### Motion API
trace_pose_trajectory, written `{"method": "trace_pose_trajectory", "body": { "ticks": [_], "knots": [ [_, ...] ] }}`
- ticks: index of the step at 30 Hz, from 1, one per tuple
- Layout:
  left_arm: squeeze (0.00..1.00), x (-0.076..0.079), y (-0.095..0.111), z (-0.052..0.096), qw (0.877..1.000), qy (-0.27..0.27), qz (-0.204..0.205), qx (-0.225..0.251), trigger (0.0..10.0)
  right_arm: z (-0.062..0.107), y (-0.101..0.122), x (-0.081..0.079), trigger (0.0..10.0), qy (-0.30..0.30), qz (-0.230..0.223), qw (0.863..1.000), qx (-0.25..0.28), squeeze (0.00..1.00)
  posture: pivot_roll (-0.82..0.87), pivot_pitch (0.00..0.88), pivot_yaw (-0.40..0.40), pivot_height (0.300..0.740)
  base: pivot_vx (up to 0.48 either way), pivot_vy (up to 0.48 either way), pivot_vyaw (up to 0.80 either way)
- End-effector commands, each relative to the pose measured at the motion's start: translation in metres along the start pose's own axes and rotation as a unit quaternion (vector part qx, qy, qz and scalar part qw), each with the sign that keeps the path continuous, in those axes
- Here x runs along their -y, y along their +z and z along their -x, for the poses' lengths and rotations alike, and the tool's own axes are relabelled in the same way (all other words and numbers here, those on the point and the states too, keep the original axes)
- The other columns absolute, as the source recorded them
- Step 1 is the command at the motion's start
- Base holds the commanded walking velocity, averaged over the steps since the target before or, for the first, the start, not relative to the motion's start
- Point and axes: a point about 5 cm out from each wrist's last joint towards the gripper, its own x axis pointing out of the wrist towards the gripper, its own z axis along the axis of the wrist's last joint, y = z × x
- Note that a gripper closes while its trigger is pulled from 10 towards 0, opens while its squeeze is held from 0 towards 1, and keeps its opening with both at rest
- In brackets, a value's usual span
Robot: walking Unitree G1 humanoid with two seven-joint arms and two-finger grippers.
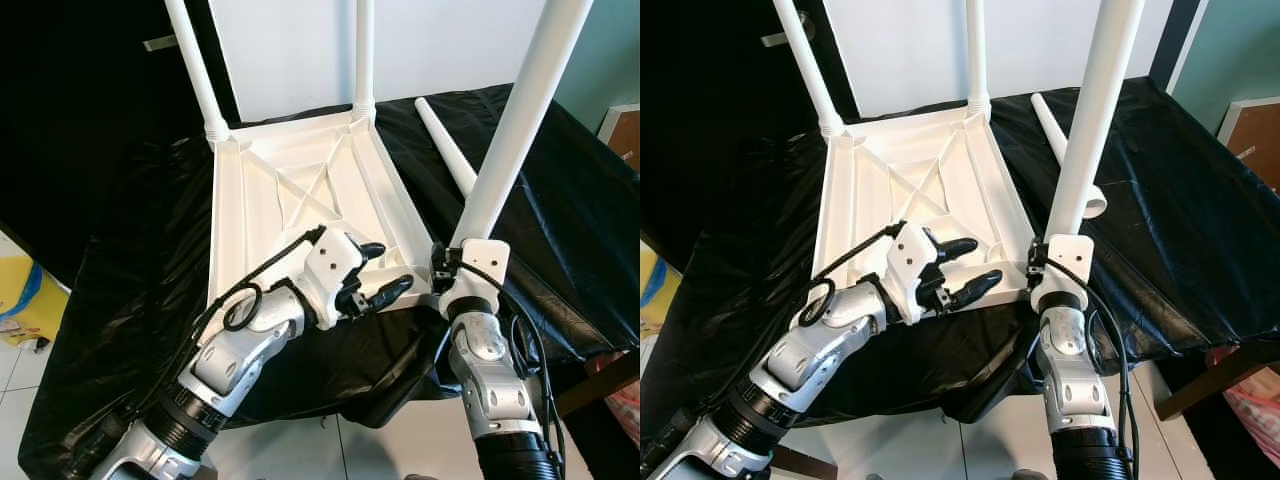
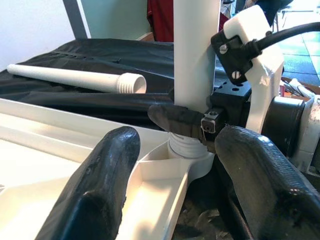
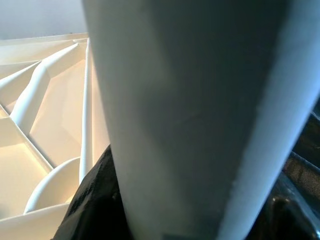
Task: Building children table
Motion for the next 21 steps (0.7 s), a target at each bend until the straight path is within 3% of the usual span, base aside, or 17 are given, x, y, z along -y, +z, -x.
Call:
{"method": "trace_pose_trajectory", "body": {
  "ticks": [1, 2, 3, 4, 6, 7, 13, 21],
  "knots": [
    [0.00, 0.009, -0.001, 0.000, 0.997, -0.075, 0.000, -0.006, 10.0, 0.006, -0.008, -0.005, 10.0, 0.023, -0.016, 0.999, -0.024, 0.00, -0.12, 0.049, 0.063, 0.740, 0.000, 0.000, 0.00],
    [0.00, 0.009, -0.001, 0.000, 0.997, -0.075, 0.000, -0.006, 10.0, 0.006, -0.008, -0.005, 10.0, 0.023, -0.016, 0.999, -0.024, 0.00, -0.12, 0.049, 0.063, 0.740, 0.000, 0.000, 0.00],
    [0.00, 0.010, -0.001, 0.000, 0.997, -0.075, 0.001, -0.006, 10.0, 0.006, -0.005, -0.003, 10.0, 0.033, -0.011, 0.999, -0.014, 0.20, -0.12, 0.050, 0.061, 0.740, 0.000, 0.000, 0.00],
    [0.00, 0.010, -0.001, 0.000, 0.997, -0.076, 0.001, -0.006, 10.0, 0.006, -0.004, -0.002, 10.0, 0.038, -0.008, 0.999, -0.011, 0.54, -0.12, 0.050, 0.061, 0.740, 0.000, 0.000, 0.00],
    [0.00, 0.010, -0.001, 0.000, 0.997, -0.076, 0.001, -0.006, 10.0, 0.006, -0.003, -0.001, 10.0, 0.041, -0.005, 0.999, -0.009, 0.54, -0.12, 0.050, 0.061, 0.740, 0.000, 0.000, 0.00],
    [0.00, 0.010, -0.001, 0.001, 0.997, -0.076, 0.001, -0.006, 10.0, 0.005, -0.002, 0.001, 10.0, 0.045, -0.003, 0.999, -0.005, 1.00, -0.12, 0.050, 0.060, 0.740, 0.000, 0.000, 0.00],
    [0.00, 0.010, -0.001, 0.001, 0.997, -0.075, 0.001, -0.006, 10.0, 0.003, 0.002, 0.009, 10.0, 0.066, 0.009, 0.998, 0.002, 1.00, -0.12, 0.051, 0.055, 0.740, 0.000, 0.000, 0.00],
    [0.00, 0.009, 0.001, 0.002, 0.997, -0.071, -0.001, -0.003, 10.0, 0.002, 0.010, 0.020, 10.0, 0.155, 0.018, 0.988, 0.015, 1.00, -0.12, 0.058, 0.054, 0.740, 0.000, 0.000, 0.00]
  ]
}}
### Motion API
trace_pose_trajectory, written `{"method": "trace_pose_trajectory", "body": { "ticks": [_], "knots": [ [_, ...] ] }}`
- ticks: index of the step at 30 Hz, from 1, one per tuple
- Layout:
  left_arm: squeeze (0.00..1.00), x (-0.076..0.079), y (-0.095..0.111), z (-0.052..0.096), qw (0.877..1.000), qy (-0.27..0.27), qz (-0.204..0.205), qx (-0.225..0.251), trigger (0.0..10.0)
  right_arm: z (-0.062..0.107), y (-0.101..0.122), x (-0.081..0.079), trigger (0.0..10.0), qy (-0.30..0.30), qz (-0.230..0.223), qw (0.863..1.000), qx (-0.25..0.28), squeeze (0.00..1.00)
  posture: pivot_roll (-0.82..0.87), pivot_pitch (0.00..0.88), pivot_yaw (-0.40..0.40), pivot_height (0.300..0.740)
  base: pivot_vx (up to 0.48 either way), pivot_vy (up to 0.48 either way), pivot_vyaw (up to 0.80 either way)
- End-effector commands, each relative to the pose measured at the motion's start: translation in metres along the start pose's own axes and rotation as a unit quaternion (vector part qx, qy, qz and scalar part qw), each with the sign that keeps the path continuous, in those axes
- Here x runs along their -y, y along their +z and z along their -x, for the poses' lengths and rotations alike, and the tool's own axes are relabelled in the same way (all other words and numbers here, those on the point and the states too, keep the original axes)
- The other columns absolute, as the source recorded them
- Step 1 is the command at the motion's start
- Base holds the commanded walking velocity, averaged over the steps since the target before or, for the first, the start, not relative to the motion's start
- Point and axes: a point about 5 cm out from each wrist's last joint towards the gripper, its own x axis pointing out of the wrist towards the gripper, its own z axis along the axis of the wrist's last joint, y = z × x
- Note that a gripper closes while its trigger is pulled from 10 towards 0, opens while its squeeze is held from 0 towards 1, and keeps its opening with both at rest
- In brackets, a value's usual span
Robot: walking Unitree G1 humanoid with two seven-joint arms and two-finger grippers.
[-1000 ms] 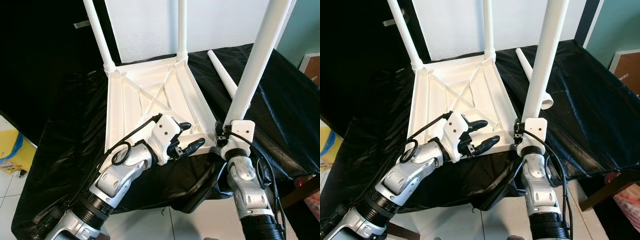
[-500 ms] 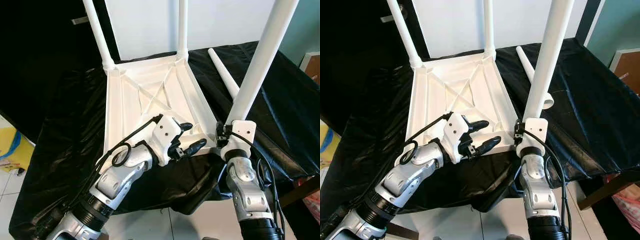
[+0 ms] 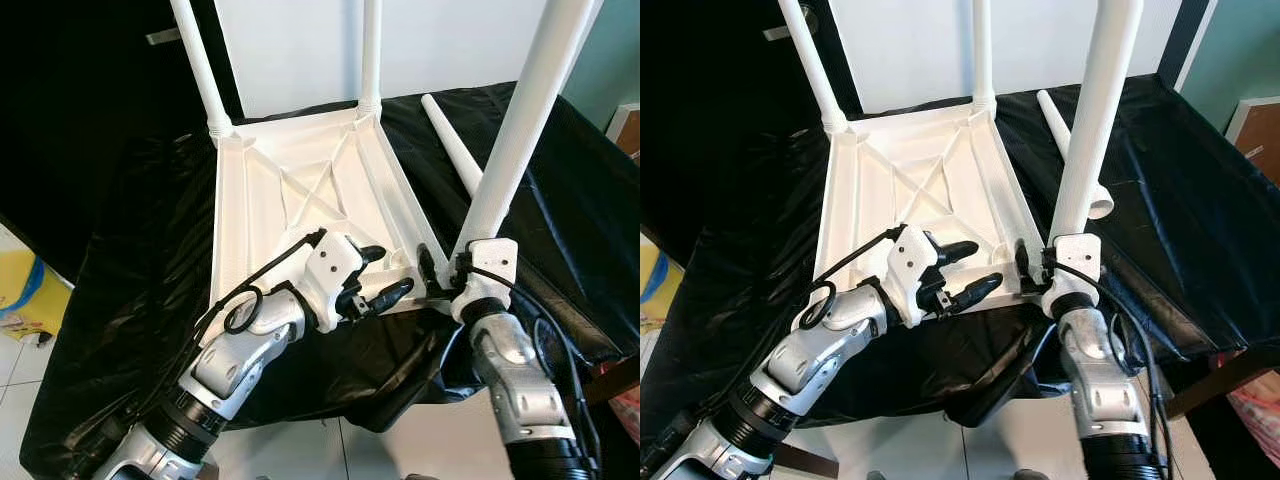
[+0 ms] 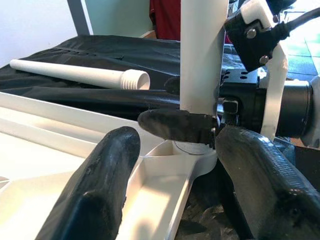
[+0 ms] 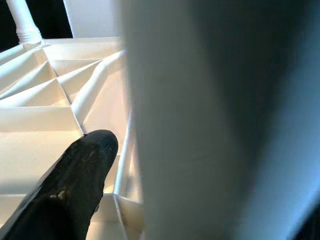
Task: Building children table
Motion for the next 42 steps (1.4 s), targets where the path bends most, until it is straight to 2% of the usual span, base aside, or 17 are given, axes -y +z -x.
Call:
{"method": "trace_pose_trajectory", "body": {
  "ticks": [1, 3, 4, 7, 10, 15, 26, 27, 28, 30, 31, 42],
  "knots": [
    [0.00, 0.008, 0.000, 0.002, 0.998, -0.069, -0.002, -0.004, 10.0, 0.001, 0.002, 0.000, 10.0, 0.040, -0.003, 0.999, 0.003, 0.17, -0.12, 0.060, 0.055, 0.740, 0.000, 0.000, 0.00],
    [0.00, 0.008, 0.000, 0.002, 0.998, -0.070, -0.002, -0.004, 10.0, 0.001, 0.002, 0.001, 10.0, 0.053, -0.002, 0.999, 0.003, 0.17, -0.12, 0.060, 0.055, 0.740, 0.000, 0.000, 0.00],
    [0.00, 0.008, 0.000, 0.003, 0.997, -0.071, -0.002, -0.004, 10.0, 0.001, 0.003, 0.004, 10.0, 0.070, 0.002, 0.998, 0.003, 0.00, -0.12, 0.061, 0.057, 0.740, 0.000, 0.000, 0.00],
    [0.00, 0.009, 0.000, 0.003, 0.997, -0.072, -0.001, -0.005, 10.0, -0.001, 0.003, 0.009, 10.0, 0.095, 0.009, 0.995, 0.002, 0.00, -0.12, 0.063, 0.057, 0.740, 0.000, 0.000, 0.00],
    [0.00, 0.009, 0.000, 0.002, 0.997, -0.074, -0.001, -0.005, 10.0, -0.007, 0.004, 0.017, 10.0, 0.148, 0.031, 0.988, -0.002, 0.00, -0.12, 0.063, 0.062, 0.740, 0.000, 0.000, 0.00],
    [0.00, 0.008, 0.001, 0.001, 0.997, -0.074, -0.002, -0.005, 10.0, -0.015, 0.006, 0.019, 10.0, 0.208, 0.046, 0.977, -0.016, 0.00, -0.11, 0.062, 0.062, 0.740, 0.000, 0.000, 0.00],
    [0.00, 0.008, 0.002, 0.003, 0.997, -0.072, -0.003, -0.005, 10.0, -0.022, 0.005, 0.022, 10.0, 0.255, 0.066, 0.964, -0.032, 0.00, -0.10, 0.065, 0.058, 0.740, 0.000, 0.000, 0.00],
    [0.00, 0.008, 0.002, 0.003, 0.997, -0.071, -0.003, -0.005, 10.0, -0.022, 0.003, 0.023, 5.2, 0.259, 0.068, 0.963, -0.035, 0.00, -0.10, 0.066, 0.057, 0.740, 0.000, 0.000, 0.00],
    [0.00, 0.008, 0.002, 0.004, 0.998, -0.069, -0.003, -0.006, 10.0, -0.022, 0.001, 0.025, 4.0, 0.262, 0.072, 0.962, -0.039, 0.00, -0.09, 0.066, 0.056, 0.740, 0.000, 0.000, 0.00],
    [0.00, 0.008, 0.002, 0.004, 0.998, -0.069, -0.003, -0.006, 10.0, -0.022, 0.001, 0.025, 4.0, 0.262, 0.072, 0.962, -0.039, 0.00, -0.09, 0.066, 0.056, 0.740, 0.000, 0.000, 0.00],
    [0.00, 0.008, 0.002, 0.004, 0.998, -0.068, -0.003, -0.006, 10.0, -0.021, -0.003, 0.027, 0.0, 0.262, 0.078, 0.961, -0.048, 0.00, -0.09, 0.067, 0.056, 0.740, 0.000, 0.000, 0.00],
    [0.00, 0.008, 0.002, 0.003, 0.998, -0.068, -0.004, -0.006, 10.0, -0.020, -0.008, 0.030, 0.0, 0.252, 0.069, 0.964, -0.057, 0.00, -0.10, 0.066, 0.058, 0.740, 0.000, 0.000, 0.00]
  ]
}}
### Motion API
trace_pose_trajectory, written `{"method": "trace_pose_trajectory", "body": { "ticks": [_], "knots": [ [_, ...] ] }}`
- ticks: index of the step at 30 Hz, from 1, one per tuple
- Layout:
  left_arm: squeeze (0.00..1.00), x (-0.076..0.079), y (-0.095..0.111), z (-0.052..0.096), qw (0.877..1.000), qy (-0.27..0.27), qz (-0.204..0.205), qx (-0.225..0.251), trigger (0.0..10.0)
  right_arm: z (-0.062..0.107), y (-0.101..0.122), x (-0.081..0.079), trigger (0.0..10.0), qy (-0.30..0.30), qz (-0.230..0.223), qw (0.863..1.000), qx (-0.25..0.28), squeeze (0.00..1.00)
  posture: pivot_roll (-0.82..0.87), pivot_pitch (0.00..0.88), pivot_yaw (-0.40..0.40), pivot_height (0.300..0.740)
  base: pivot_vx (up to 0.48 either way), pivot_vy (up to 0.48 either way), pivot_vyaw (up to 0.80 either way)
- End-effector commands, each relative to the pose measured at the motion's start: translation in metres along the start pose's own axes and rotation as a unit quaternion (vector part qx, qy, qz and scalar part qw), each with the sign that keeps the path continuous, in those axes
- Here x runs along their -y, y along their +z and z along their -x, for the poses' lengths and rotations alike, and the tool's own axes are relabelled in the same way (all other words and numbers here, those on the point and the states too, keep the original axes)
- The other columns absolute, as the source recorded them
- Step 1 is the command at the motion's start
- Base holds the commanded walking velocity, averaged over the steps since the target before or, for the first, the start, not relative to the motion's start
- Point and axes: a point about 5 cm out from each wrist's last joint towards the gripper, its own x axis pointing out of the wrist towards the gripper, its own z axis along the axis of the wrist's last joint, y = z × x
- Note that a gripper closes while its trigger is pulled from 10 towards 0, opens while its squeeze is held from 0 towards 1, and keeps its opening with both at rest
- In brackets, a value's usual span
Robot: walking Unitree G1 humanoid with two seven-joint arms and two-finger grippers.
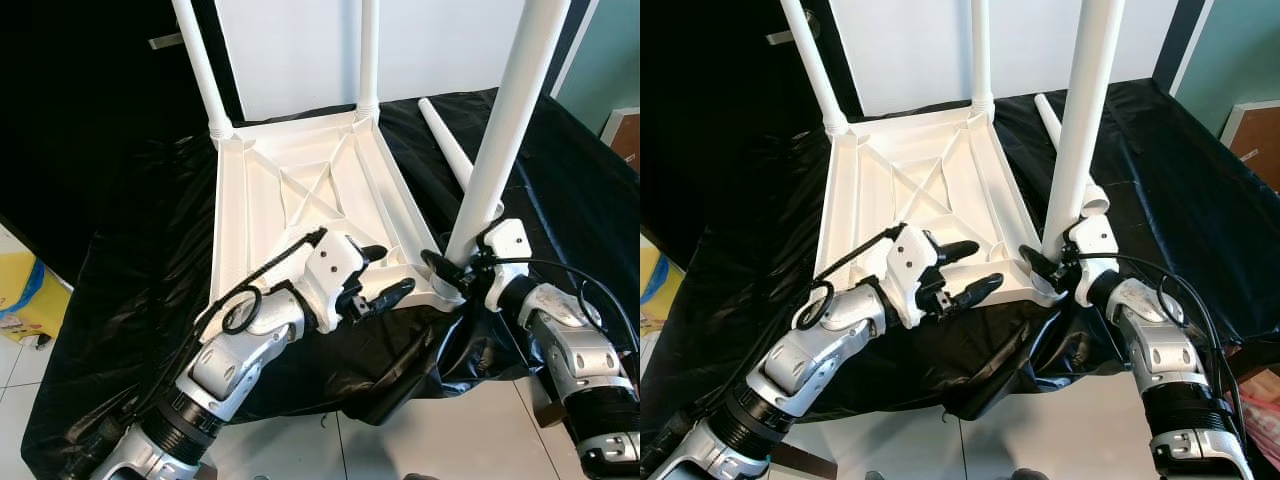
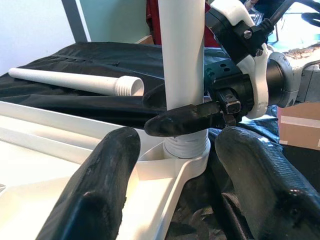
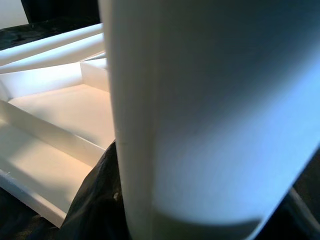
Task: Building children table
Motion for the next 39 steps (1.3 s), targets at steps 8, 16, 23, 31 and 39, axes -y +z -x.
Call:
{"method": "trace_pose_trajectory", "body": {
  "ticks": [8, 16, 23, 31, 39],
  "knots": [
    [0.00, 0.007, -0.001, 0.001, 0.998, -0.067, 0.001, -0.005, 10.0, -0.004, -0.006, -0.010, 10.0, -0.023, -0.026, 0.999, -0.004, 0.00, -0.11, 0.066, 0.059, 0.740, 0.000, 0.000, 0.00],
    [0.00, 0.007, -0.001, -0.001, 0.998, -0.068, 0.001, -0.003, 10.0, -0.004, -0.006, -0.016, 10.0, -0.120, -0.039, 0.992, 0.003, 0.00, -0.12, 0.066, 0.060, 0.740, 0.000, 0.000, 0.00],
    [0.00, 0.008, -0.001, -0.001, 0.998, -0.070, 0.003, -0.002, 10.0, -0.005, -0.008, -0.027, 10.0, -0.251, -0.081, 0.964, -0.013, 0.00, -0.12, 0.068, 0.062, 0.740, 0.000, 0.000, 0.00],
    [0.00, 0.010, -0.001, -0.002, 0.997, -0.073, 0.004, -0.002, 10.0, -0.007, -0.013, -0.042, 10.0, -0.399, -0.106, 0.910, -0.043, 0.00, -0.12, 0.064, 0.054, 0.740, 0.000, 0.000, 0.00],
    [0.00, 0.011, -0.002, -0.001, 0.997, -0.072, 0.005, -0.002, 10.0, -0.024, -0.002, -0.066, 10.0, -0.383, -0.143, 0.913, -0.022, 0.00, -0.11, 0.058, 0.048, 0.740, 0.000, 0.000, 0.00]
  ]
}}
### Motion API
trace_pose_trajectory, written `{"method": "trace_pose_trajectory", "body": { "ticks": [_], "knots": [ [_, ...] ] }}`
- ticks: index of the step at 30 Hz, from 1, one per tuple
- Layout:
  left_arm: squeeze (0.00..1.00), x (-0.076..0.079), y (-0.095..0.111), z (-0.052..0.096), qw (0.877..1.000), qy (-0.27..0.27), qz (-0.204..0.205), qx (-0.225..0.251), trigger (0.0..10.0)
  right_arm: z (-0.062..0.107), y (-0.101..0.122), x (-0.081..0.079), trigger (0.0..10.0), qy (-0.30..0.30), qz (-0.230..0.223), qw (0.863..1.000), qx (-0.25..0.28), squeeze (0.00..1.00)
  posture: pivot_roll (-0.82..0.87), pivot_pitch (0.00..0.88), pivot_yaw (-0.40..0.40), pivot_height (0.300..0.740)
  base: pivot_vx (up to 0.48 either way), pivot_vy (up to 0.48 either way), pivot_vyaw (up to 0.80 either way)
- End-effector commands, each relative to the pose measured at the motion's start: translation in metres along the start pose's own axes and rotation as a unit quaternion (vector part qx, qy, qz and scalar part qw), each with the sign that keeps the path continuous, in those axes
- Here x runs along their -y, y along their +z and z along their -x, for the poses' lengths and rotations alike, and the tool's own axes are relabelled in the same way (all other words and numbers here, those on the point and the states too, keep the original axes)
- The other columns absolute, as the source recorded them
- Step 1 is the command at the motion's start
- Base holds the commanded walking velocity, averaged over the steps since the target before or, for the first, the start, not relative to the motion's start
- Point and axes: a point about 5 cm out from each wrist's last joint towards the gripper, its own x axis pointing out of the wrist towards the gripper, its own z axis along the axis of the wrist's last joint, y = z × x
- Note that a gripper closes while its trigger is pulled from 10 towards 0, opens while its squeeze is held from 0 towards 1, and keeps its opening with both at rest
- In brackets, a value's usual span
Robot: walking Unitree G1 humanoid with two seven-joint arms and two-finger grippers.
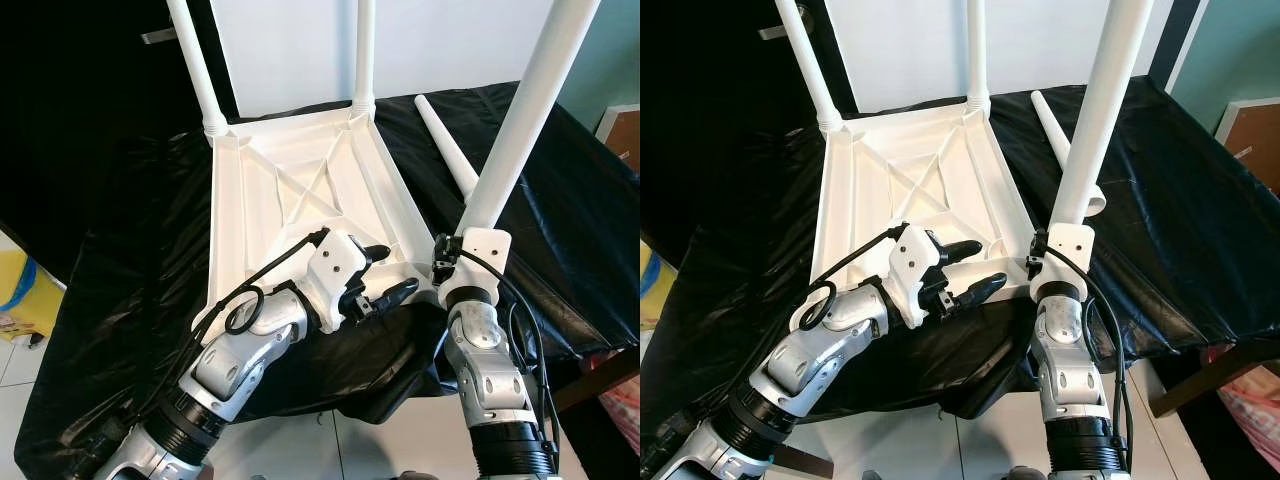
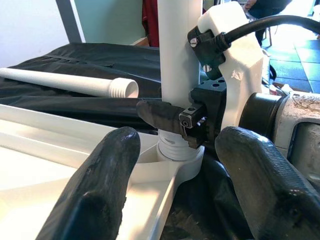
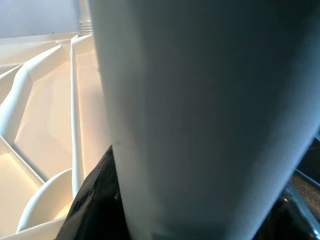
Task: Building children table
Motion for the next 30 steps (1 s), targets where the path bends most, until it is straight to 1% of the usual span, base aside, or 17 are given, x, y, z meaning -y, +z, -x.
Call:
{"method": "trace_pose_trajectory", "body": {
  "ticks": [1, 12, 13, 14, 15, 20, 21, 22, 23, 25, 27, 29, 30],
  "knots": [
    [0.00, 0.009, -0.003, 0.001, 0.997, -0.070, 0.002, -0.008, 10.0, 0.007, -0.013, -0.008, 10.0, 0.015, -0.020, 0.999, -0.039, 0.00, -0.11, 0.057, 0.047, 0.740, 0.000, 0.000, 0.00],
    [0.00, 0.009, -0.003, 0.002, 0.998, -0.070, 0.001, -0.009, 10.0, 0.008, -0.007, -0.014, 10.0, 0.014, -0.020, 0.999, -0.025, 0.00, -0.11, 0.052, 0.050, 0.740, 0.000, 0.000, 0.00],
    [0.00, 0.009, -0.003, 0.002, 0.997, -0.070, 0.001, -0.009, 10.0, 0.008, -0.005, -0.013, 10.0, 0.011, -0.020, 1.000, -0.020, 0.96, -0.11, 0.051, 0.051, 0.740, 0.000, 0.000, 0.00],
    [0.00, 0.009, -0.003, 0.002, 0.997, -0.070, 0.001, -0.009, 10.0, 0.008, -0.005, -0.013, 10.0, 0.011, -0.020, 1.000, -0.020, 0.96, -0.11, 0.051, 0.051, 0.740, 0.000, 0.000, 0.00],
    [0.00, 0.009, -0.004, 0.002, 0.997, -0.071, 0.001, -0.009, 10.0, 0.008, -0.003, -0.011, 10.0, 0.012, -0.021, 1.000, -0.014, 1.00, -0.11, 0.049, 0.051, 0.740, 0.000, 0.000, 0.00],
    [0.00, 0.009, -0.003, 0.001, 0.997, -0.072, 0.001, -0.009, 10.0, 0.008, 0.000, -0.009, 10.0, 0.015, -0.022, 1.000, -0.005, 1.00, -0.11, 0.049, 0.051, 0.740, 0.000, 0.000, 0.00],
    [0.00, 0.009, -0.003, 0.001, 0.997, -0.073, 0.001, -0.008, 10.0, 0.008, 0.003, -0.006, 10.0, 0.025, -0.025, 0.999, 0.005, 1.00, -0.12, 0.049, 0.052, 0.740, 0.000, 0.000, 0.00],
    [0.00, 0.009, -0.003, 0.001, 0.997, -0.073, 0.001, -0.008, 10.0, 0.008, 0.003, -0.006, 10.0, 0.025, -0.025, 0.999, 0.005, 1.00, -0.12, 0.049, 0.052, 0.740, 0.000, 0.000, 0.00],
    [0.00, 0.009, -0.003, 0.000, 0.997, -0.074, 0.001, -0.008, 10.0, 0.008, 0.005, -0.002, 10.0, 0.042, -0.025, 0.999, 0.013, 1.00, -0.12, 0.051, 0.053, 0.740, 0.000, 0.000, 0.00],
    [0.00, 0.009, -0.003, 0.000, 0.997, -0.074, 0.001, -0.008, 10.0, 0.008, 0.005, -0.002, 10.0, 0.042, -0.025, 0.999, 0.013, 1.00, -0.12, 0.051, 0.053, 0.740, 0.000, 0.000, 0.00],
    [0.00, 0.009, -0.003, 0.000, 0.997, -0.074, 0.002, -0.007, 10.0, 0.007, 0.006, 0.010, 10.0, 0.107, -0.021, 0.994, 0.024, 1.00, -0.12, 0.056, 0.053, 0.740, 0.000, 0.000, 0.00],
    [0.00, 0.009, -0.003, 0.000, 0.997, -0.074, 0.002, -0.007, 10.0, 0.007, 0.006, 0.010, 10.0, 0.107, -0.021, 0.994, 0.024, 1.00, -0.12, 0.056, 0.053, 0.740, 0.000, 0.000, 0.00],
    [0.00, 0.009, -0.002, 0.000, 0.997, -0.073, 0.002, -0.007, 10.0, 0.005, 0.007, 0.016, 10.0, 0.142, -0.011, 0.989, 0.028, 1.00, -0.12, 0.058, 0.054, 0.740, 0.000, 0.000, 0.00]
  ]
}}
